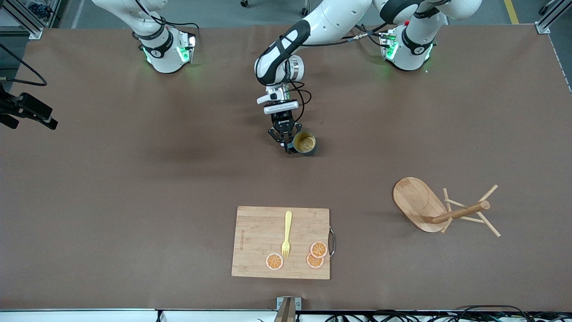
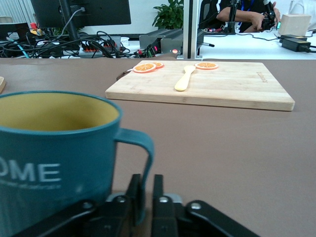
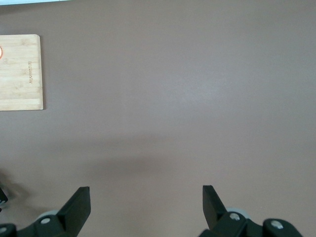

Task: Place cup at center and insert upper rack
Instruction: 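Lift the teal mug with the left gripper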

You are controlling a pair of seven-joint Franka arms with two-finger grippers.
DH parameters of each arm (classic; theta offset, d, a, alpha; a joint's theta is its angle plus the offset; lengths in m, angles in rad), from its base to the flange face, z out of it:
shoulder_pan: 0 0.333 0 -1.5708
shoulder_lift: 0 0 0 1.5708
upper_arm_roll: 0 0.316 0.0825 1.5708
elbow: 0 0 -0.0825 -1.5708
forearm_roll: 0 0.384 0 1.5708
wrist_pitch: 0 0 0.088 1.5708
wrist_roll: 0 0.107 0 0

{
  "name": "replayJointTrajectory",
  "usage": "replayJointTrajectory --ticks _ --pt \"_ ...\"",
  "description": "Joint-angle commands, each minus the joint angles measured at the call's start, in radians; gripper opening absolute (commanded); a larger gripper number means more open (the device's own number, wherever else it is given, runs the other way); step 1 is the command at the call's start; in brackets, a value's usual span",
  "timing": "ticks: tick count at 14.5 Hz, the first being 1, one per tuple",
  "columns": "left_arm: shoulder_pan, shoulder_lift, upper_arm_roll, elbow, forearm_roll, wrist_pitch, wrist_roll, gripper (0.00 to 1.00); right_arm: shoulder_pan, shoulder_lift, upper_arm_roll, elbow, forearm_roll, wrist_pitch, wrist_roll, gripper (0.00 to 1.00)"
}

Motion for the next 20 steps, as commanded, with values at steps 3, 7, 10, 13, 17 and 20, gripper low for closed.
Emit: replayJointTrajectory --ticks 3,7,10,13,17,20 --pt "0.01 -0.031 -0.003 0.042 -0.071 0.024 0.026 0.0 -0.004 -0.004 0.004 0.002 -0.011 -0.004 0.001 1.0" --pt "0.045 -0.069 -0.011 0.212 -0.348 0.085 0.335 0.0 -0.002 -0.003 0.004 0.0 -0.011 -0.004 0.001 1.0" --pt "0.087 -0.109 -0.011 0.335 -0.57 0.098 0.529 0.0 -0.005 -0.004 0.004 0.0 -0.011 -0.007 0.001 1.0" --pt "0.171 -0.232 -0.013 0.338 -0.752 0.238 0.56 0.0 -0.011 -0.004 0.004 -0.003 -0.011 -0.009 0.0 1.0" --pt "0.297 -0.336 -0.013 0.338 -1.003 0.345 0.669 0.0 -0.013 -0.004 0.004 -0.001 -0.012 -0.021 0.001 1.0" --pt "0.413 -0.404 -0.013 0.338 -1.267 0.348 0.819 0.0 -0.013 -0.004 0.004 -0.001 -0.012 -0.022 0.001 1.0"
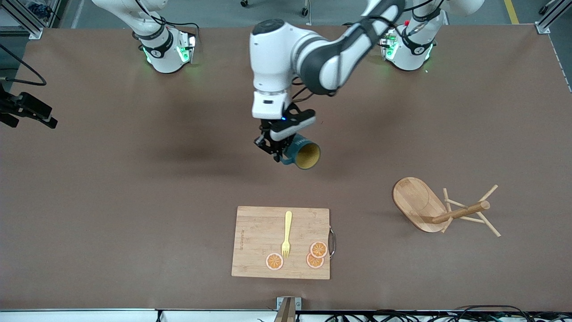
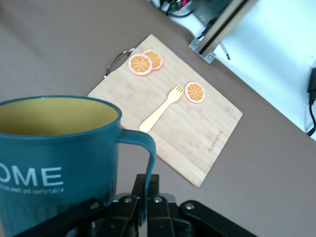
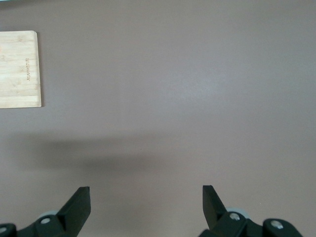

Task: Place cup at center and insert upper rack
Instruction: 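Lift the teal mug with the left gripper, then carry the mug with the left gripper over the wooden mug stand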

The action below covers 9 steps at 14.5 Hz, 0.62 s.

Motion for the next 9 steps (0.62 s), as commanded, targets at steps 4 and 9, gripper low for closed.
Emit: replayJointTrajectory --ticks 4,9 --pt "0.223 -0.114 -0.01 -0.03 -0.394 0.018 0.155 0.0 -0.011 -0.005 0.007 0.001 -0.012 -0.007 0.0 1.0" --pt "0.406 -0.134 -0.01 -0.044 -0.681 0.016 0.23 0.0 -0.038 -0.008 0.007 -0.009 -0.013 -0.007 -0.009 1.0"
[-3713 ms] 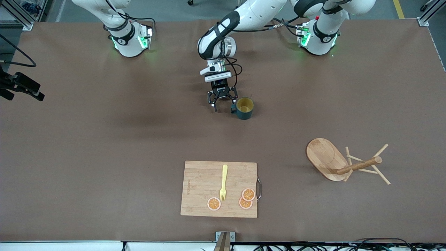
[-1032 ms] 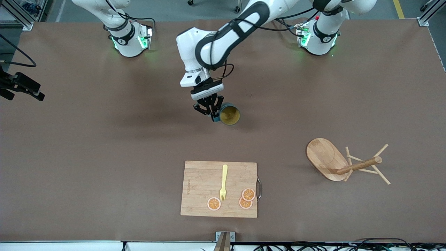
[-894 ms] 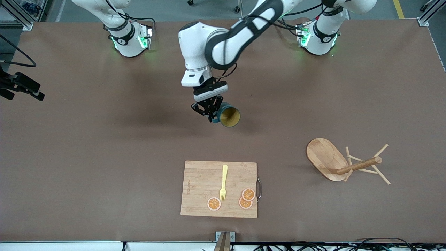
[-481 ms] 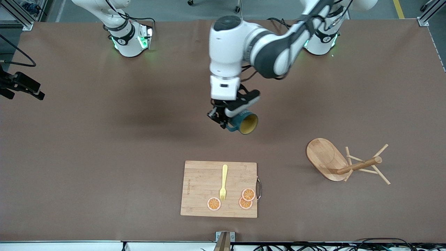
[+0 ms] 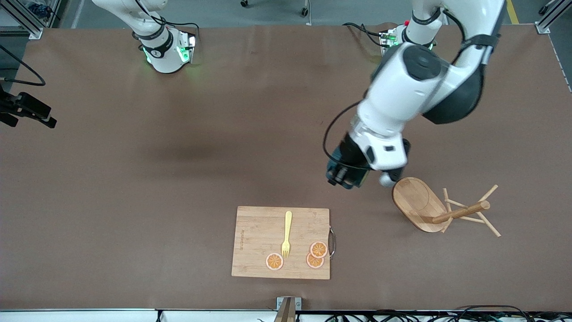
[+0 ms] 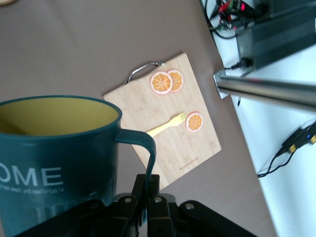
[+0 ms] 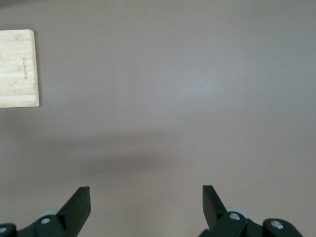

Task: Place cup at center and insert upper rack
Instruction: 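Carry the mug with the left gripper over the wooden mug stand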

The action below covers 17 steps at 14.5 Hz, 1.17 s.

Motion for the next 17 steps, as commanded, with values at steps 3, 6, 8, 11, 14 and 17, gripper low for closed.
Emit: replayJointTrajectory --ticks 3,6,8,11,14,17 --pt "0.158 -0.046 -0.009 -0.079 -0.221 0.01 0.117 0.0 -0.025 -0.009 0.013 -0.008 -0.011 0.006 -0.011 1.0" --pt "0.252 -0.046 -0.009 -0.099 -0.37 0.01 0.204 0.0 -0.021 -0.009 0.019 -0.008 -0.015 0.008 -0.01 1.0" --pt "0.311 -0.046 -0.009 -0.123 -0.436 0.007 0.249 0.0 -0.022 -0.009 0.019 -0.008 -0.015 0.009 -0.01 1.0" --pt "0.376 -0.044 -0.009 -0.155 -0.476 0.007 0.32 0.0 -0.022 -0.009 0.019 -0.006 -0.015 0.006 -0.01 1.0" --pt "0.431 -0.036 -0.008 -0.182 -0.587 0.007 0.376 0.0 -0.022 -0.009 0.019 -0.006 -0.015 0.006 -0.01 1.0" --pt "0.454 -0.026 -0.008 -0.195 -0.588 0.01 0.425 0.0 -0.021 -0.009 0.019 -0.008 -0.015 0.004 -0.01 1.0"
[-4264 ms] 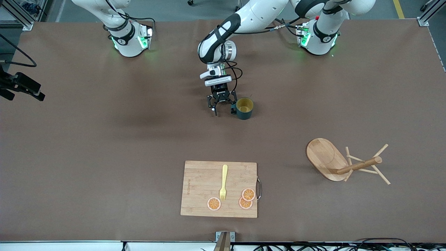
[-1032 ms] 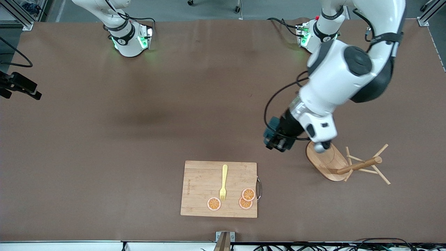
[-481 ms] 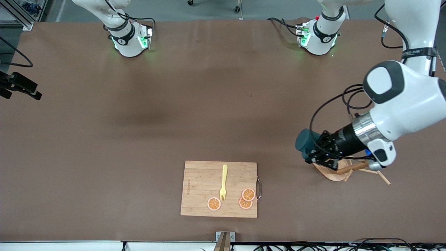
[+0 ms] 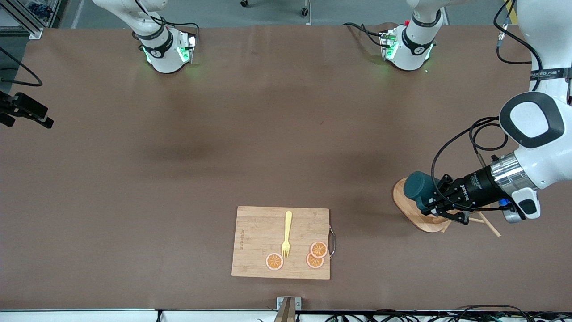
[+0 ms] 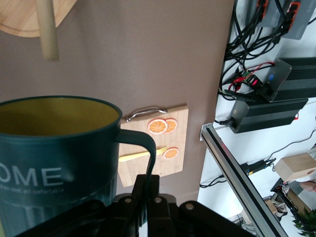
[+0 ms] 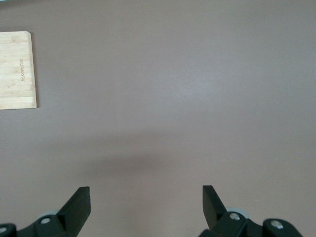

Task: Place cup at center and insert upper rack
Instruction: 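Carry the mug with the left gripper over the wooden mug stand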

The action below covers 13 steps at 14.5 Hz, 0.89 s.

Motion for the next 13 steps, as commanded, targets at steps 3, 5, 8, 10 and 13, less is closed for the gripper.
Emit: replayJointTrajectory --ticks 3,5,8,10,13 --pt "0.033 -0.013 -0.008 -0.044 -0.026 0.012 0.046 0.0 -0.015 -0.007 0.008 -0.008 -0.013 0.0 -0.009 1.0" --pt "0.035 -0.013 -0.008 -0.047 -0.026 0.012 0.046 0.0 -0.015 -0.006 0.008 -0.008 -0.013 0.0 -0.009 1.0" --pt "0.041 -0.01 -0.007 -0.048 -0.024 0.012 0.048 0.0 -0.011 -0.006 0.008 -0.008 -0.015 0.0 -0.009 1.0" --pt "0.053 -0.01 -0.005 -0.053 -0.024 0.012 0.051 0.0 -0.012 -0.006 0.008 -0.008 -0.015 0.0 -0.009 1.0" --pt "0.059 -0.004 -0.005 -0.053 -0.024 0.012 0.074 0.01 -0.014 -0.006 0.008 -0.008 -0.015 0.002 -0.009 1.0"
